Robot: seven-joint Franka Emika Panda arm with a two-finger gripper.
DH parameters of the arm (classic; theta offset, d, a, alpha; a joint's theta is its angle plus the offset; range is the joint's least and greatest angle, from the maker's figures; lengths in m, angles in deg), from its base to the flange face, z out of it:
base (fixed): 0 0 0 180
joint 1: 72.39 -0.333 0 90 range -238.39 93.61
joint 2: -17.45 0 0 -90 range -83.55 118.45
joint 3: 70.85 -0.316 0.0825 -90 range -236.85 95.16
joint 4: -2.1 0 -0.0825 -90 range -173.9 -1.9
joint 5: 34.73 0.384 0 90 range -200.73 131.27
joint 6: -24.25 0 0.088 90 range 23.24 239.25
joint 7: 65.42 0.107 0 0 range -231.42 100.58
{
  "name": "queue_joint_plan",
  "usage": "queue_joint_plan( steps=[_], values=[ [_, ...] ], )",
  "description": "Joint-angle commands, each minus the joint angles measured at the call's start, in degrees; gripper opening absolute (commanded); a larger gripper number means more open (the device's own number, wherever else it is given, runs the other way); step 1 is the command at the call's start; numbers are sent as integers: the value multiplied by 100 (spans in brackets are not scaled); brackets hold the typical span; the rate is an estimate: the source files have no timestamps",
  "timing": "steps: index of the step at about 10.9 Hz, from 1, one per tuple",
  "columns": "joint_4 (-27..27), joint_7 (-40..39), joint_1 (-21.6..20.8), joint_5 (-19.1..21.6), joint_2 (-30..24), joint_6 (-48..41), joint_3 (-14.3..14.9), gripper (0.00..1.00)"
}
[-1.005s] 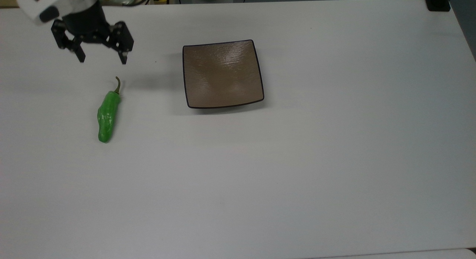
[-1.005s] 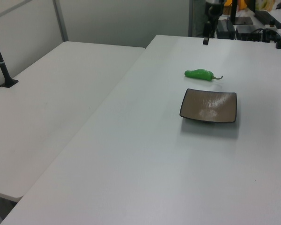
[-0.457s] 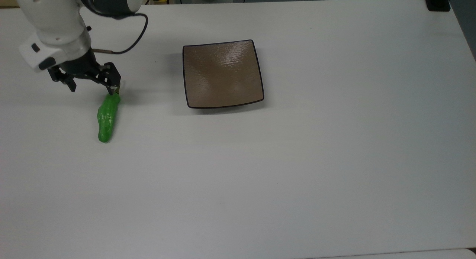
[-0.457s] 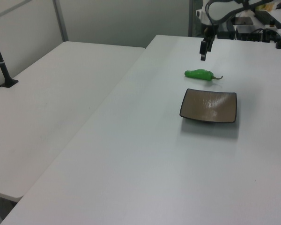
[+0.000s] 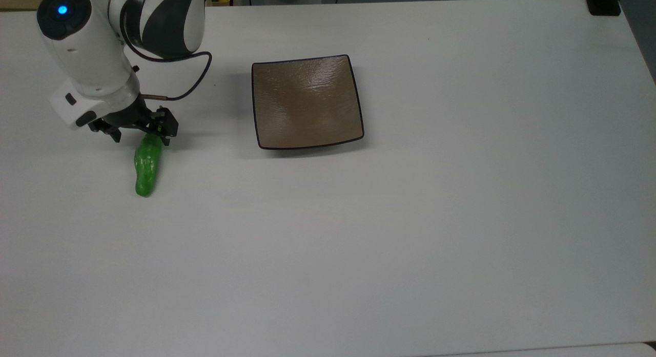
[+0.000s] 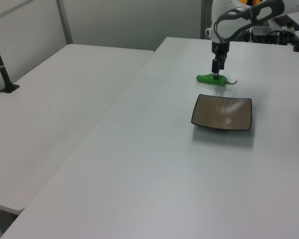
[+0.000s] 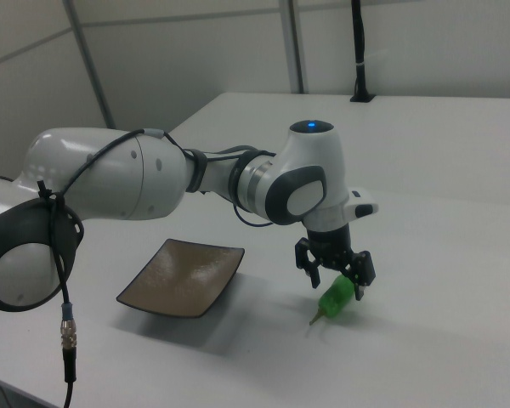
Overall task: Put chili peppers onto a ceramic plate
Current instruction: 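Close the gripper on the green chili pepper and lift it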
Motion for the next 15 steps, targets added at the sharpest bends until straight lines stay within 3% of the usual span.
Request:
queue_joint_plan(
  steps=[1, 2, 4, 6, 9, 15],
  values=[
    [-91, -96, -24, -13, 84, 337, 3, 86],
    [-161, -96, -33, 14, 84, 399, 3, 74],
    [-170, -96, -51, 14, 84, 391, 3, 41],
    [-170, -96, -59, 14, 67, 338, 3, 21],
    [-136, -52, -121, 14, -91, -2, 3, 19],
    [-135, -26, -630, 49, -987, -1479, -67, 19]
  ],
)
